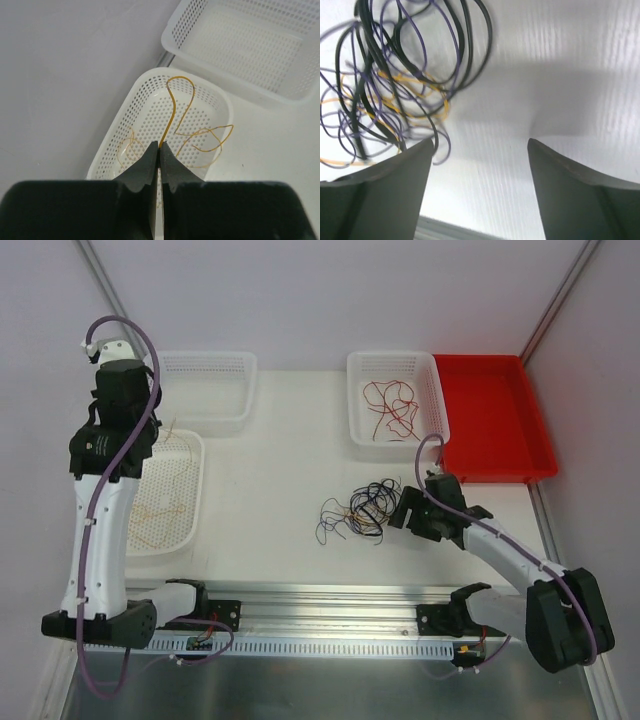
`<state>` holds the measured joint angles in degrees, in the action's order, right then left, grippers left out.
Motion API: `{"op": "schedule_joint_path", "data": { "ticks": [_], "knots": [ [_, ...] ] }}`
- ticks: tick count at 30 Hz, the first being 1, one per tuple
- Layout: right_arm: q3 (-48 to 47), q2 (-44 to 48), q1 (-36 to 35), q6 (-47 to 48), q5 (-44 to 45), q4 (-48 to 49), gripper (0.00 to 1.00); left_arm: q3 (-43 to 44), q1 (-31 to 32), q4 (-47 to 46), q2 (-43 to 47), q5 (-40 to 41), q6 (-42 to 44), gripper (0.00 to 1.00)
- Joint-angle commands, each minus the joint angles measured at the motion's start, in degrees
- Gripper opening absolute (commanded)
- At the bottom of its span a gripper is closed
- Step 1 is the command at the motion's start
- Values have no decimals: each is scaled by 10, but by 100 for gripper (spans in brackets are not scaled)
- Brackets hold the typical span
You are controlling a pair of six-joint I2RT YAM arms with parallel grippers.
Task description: Untangle the cables
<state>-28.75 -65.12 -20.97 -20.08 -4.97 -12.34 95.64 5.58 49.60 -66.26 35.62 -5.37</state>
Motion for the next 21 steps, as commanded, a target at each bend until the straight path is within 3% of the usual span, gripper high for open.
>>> {"op": "schedule_joint_path", "data": {
  "ticks": [1, 5, 15, 21],
  "knots": [
    [-32, 51, 2, 43, 17, -85, 83, -12, -50, -25, 1, -68, -27, 0],
    [-46, 88, 2, 57, 19, -117, 87, -26, -80, -34, -4, -95, -39, 0],
    [-74, 120, 2, 76, 1, -144, 93, -206, -157, -104, -15, -123, -88, 0],
    [-75, 127, 2, 86, -7, -146, 94, -258, -217, -128, -40, -133, -113, 0]
  ]
}}
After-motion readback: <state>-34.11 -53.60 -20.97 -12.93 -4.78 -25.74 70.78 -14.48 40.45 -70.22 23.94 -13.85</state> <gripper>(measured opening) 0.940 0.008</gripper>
